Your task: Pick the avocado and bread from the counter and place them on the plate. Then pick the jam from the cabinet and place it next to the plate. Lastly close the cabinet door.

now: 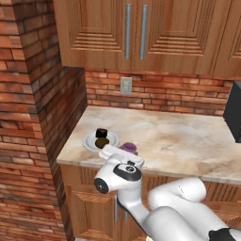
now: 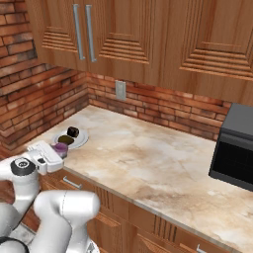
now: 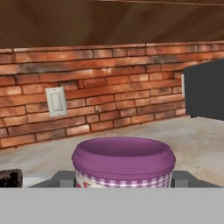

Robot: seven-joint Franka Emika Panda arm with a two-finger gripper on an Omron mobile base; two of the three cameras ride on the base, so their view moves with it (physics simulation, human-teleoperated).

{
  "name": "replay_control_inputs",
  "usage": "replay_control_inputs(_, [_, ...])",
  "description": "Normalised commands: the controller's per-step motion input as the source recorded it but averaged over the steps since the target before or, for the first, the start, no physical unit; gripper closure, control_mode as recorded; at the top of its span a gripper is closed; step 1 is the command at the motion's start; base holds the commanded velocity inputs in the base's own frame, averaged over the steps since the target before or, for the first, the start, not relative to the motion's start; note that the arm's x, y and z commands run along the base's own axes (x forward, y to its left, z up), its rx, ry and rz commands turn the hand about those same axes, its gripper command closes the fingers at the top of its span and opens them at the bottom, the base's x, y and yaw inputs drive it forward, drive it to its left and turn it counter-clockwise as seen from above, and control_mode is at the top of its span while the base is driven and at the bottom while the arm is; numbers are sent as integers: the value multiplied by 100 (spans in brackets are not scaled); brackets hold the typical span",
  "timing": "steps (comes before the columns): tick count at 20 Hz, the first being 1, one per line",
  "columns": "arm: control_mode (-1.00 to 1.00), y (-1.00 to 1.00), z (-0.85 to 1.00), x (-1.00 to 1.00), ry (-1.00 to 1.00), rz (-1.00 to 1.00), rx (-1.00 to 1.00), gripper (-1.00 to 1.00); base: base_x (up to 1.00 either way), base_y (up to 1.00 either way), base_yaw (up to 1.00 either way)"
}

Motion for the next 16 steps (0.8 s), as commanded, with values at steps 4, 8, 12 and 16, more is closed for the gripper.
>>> replay_control_inputs(4, [-100, 1, -23, 39, 0, 0, 0, 100, 0, 0, 0])
replay_control_inputs(8, [-100, 4, -23, 25, 0, 0, 0, 100, 0, 0, 0])
replay_control_inputs(12, [-100, 1, -23, 4, -4, -1, 0, 100, 0, 0, 0])
replay_control_inputs(16, [-100, 3, -17, 10, -5, -5, 0, 100, 0, 0, 0])
